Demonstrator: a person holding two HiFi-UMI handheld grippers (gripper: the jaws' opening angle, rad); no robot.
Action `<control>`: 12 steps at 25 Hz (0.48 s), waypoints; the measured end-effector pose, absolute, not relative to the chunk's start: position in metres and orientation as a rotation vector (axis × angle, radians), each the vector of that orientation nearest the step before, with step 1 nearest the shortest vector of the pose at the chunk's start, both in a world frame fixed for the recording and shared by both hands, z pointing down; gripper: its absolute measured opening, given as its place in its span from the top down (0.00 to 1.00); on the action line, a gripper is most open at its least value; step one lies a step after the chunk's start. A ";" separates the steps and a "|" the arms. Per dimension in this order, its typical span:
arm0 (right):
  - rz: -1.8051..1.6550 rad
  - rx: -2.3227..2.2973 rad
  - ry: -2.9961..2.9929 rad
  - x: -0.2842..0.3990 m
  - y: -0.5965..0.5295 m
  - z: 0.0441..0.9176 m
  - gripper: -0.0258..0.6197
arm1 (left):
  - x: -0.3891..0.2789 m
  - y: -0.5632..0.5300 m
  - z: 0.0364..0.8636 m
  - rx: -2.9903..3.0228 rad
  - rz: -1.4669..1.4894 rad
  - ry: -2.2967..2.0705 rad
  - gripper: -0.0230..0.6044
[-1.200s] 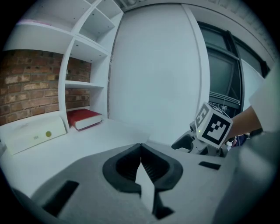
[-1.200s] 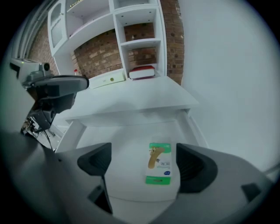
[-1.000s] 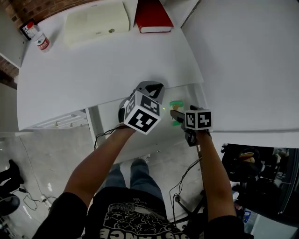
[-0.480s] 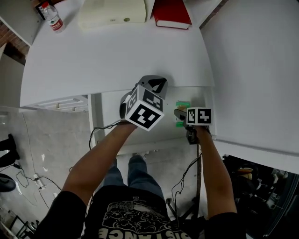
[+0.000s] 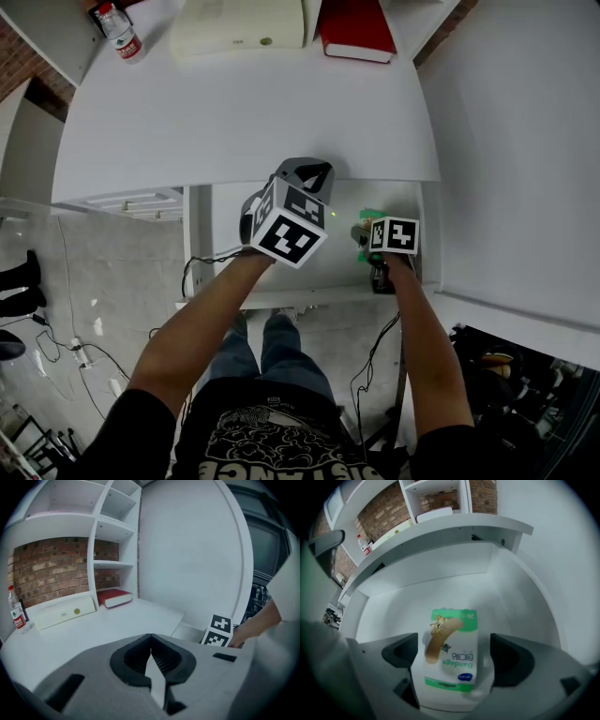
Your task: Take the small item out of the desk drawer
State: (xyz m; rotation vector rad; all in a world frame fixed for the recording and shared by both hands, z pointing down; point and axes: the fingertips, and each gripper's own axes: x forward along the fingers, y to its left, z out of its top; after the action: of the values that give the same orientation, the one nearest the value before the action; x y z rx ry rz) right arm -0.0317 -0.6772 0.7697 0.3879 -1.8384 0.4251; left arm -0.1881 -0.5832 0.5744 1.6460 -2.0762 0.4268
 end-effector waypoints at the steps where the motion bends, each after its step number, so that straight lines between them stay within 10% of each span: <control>1: 0.421 0.397 -1.829 -0.031 -0.677 0.772 0.22 | -0.188 -0.582 0.575 1.639 0.431 -2.077 0.95; 12: 0.402 0.424 -1.790 -0.032 -0.674 0.776 0.27 | -0.201 -0.561 0.576 1.585 0.422 -2.104 0.95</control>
State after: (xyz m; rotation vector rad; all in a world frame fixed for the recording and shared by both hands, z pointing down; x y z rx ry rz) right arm -0.0320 -0.6742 0.7761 0.4235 -1.7896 0.4016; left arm -0.2006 -0.5611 0.5758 1.5847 -2.1044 0.4225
